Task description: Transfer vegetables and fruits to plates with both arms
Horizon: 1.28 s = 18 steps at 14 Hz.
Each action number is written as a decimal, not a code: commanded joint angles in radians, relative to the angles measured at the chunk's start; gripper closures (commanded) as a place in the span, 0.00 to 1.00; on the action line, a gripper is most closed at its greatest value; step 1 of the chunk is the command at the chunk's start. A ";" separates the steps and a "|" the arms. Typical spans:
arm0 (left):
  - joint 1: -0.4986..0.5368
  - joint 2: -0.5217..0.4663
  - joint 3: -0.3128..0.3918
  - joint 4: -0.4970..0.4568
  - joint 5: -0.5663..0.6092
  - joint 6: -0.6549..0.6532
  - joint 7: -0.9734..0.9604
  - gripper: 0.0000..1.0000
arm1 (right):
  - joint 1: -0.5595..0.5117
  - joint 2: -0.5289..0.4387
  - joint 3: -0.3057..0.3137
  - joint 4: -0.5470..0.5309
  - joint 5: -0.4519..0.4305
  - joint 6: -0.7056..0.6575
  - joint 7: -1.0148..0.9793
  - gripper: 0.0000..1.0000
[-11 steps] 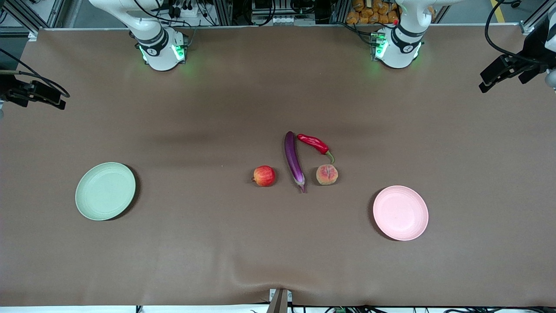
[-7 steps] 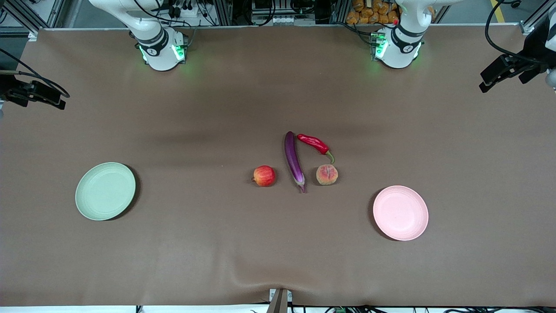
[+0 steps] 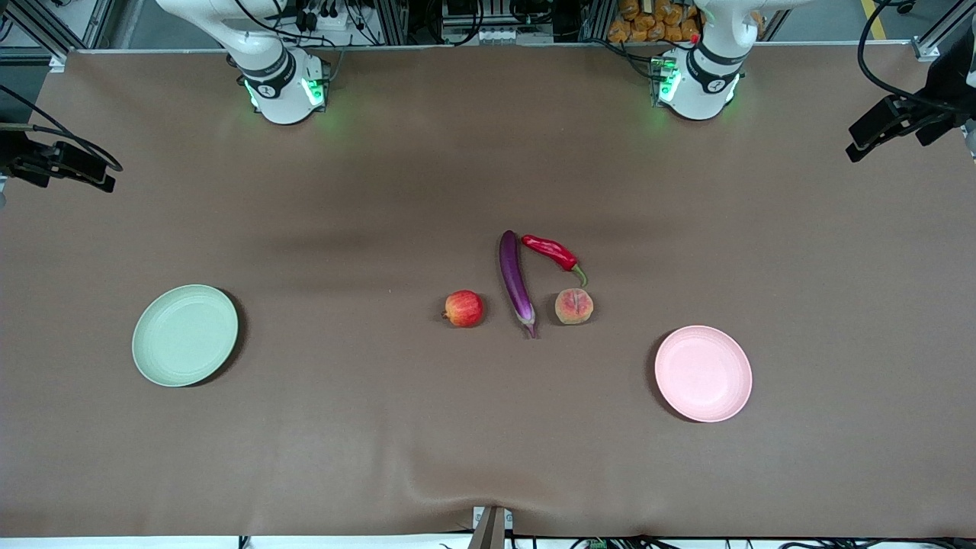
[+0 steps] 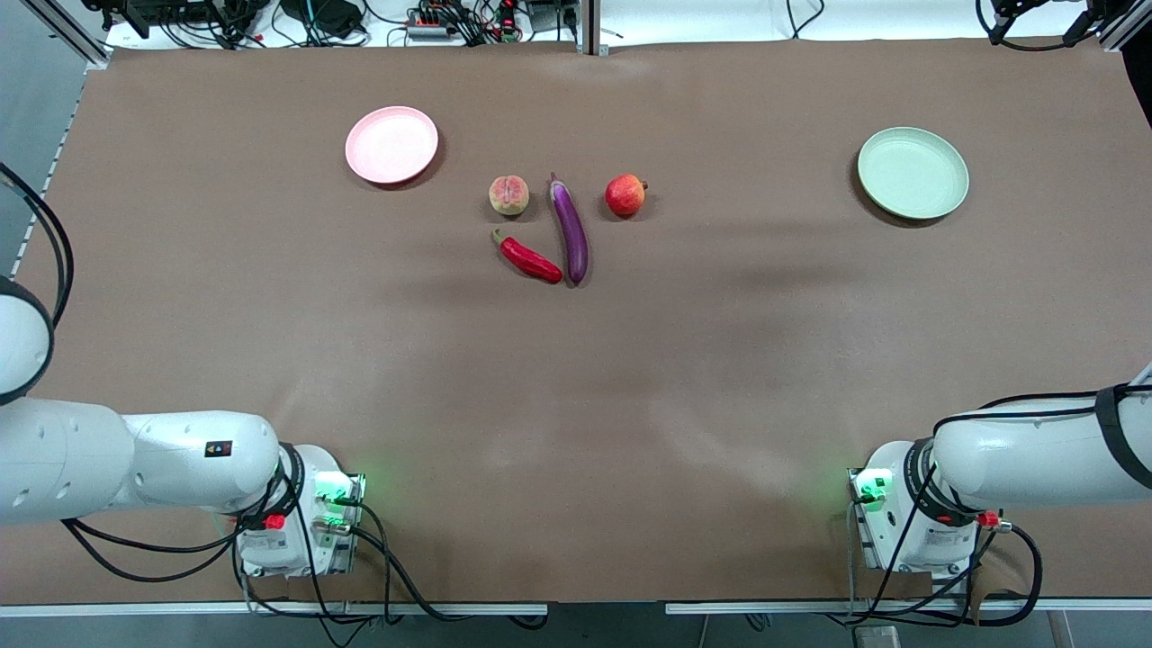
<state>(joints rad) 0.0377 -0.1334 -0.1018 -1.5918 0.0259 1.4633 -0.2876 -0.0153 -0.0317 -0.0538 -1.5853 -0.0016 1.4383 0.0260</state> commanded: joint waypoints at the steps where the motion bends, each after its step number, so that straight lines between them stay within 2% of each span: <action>1: 0.011 0.032 0.001 0.052 -0.021 -0.035 0.028 0.00 | -0.014 -0.016 0.014 -0.008 0.000 -0.004 0.005 0.00; 5: 0.010 0.035 0.001 0.047 -0.021 -0.035 0.030 0.00 | -0.012 -0.011 0.014 -0.008 0.018 0.001 0.003 0.00; 9: -0.007 0.087 -0.022 0.001 -0.023 -0.021 0.010 0.00 | -0.011 -0.010 0.014 -0.010 0.022 0.004 0.003 0.00; 11: -0.007 0.129 -0.071 -0.052 -0.023 0.078 -0.017 0.00 | -0.011 -0.005 0.015 -0.010 0.022 0.004 0.002 0.00; 14: -0.009 0.187 -0.175 -0.172 -0.023 0.276 -0.203 0.00 | 0.000 0.012 0.015 -0.010 0.022 0.024 0.002 0.00; 17: -0.022 0.320 -0.298 -0.198 -0.011 0.420 -0.483 0.00 | 0.005 0.021 0.015 -0.010 0.022 0.027 0.002 0.00; 18: -0.053 0.360 -0.309 -0.209 -0.006 0.464 -0.596 0.00 | 0.005 0.024 0.015 -0.010 0.022 0.028 0.002 0.00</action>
<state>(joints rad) 0.0130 0.1616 -0.3792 -1.7976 0.0195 1.8666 -0.7243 -0.0090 -0.0077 -0.0414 -1.5901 0.0070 1.4581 0.0257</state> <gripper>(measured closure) 0.000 0.000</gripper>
